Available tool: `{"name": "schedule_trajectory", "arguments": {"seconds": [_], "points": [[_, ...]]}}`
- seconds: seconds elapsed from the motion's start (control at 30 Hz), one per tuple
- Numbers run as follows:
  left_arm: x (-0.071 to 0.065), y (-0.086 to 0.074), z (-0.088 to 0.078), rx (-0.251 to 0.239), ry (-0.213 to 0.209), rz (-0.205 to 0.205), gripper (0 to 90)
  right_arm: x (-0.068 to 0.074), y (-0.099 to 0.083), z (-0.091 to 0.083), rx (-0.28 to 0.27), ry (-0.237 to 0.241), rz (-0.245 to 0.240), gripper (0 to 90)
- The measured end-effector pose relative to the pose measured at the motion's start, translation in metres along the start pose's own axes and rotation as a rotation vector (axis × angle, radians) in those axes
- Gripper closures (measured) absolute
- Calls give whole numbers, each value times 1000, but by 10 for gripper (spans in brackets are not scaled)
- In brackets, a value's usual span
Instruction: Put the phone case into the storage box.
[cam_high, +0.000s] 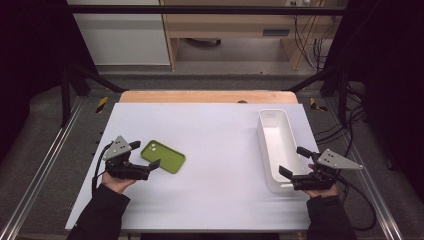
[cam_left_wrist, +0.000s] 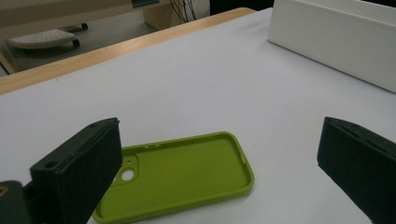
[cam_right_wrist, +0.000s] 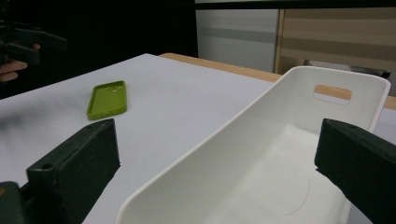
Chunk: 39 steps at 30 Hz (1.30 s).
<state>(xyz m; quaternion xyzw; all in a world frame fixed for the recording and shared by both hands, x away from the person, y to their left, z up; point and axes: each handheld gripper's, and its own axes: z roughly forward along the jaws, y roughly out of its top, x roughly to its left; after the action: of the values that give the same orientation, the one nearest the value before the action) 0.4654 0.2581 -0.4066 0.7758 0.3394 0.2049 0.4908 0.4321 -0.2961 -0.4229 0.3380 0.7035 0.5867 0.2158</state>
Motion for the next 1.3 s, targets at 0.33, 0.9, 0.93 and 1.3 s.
{"name": "schedule_trajectory", "arguments": {"seconds": [0.33, 0.9, 0.93, 1.3], "points": [[3, 5, 14, 35, 11, -8, 8, 0, 0, 1, 3, 2, -5, 6], [-1, 17, 57, 87, 2, -25, 166, 0, 0, 0, 0, -2, -4, 6], [-1, 17, 60, 96, 6, -26, 180, 0, 0, 0, 1, -1, -2, 6], [-2, 17, 84, 129, 0, -38, 389, 0, 0, 0, 2, -1, -3, 5]]}}
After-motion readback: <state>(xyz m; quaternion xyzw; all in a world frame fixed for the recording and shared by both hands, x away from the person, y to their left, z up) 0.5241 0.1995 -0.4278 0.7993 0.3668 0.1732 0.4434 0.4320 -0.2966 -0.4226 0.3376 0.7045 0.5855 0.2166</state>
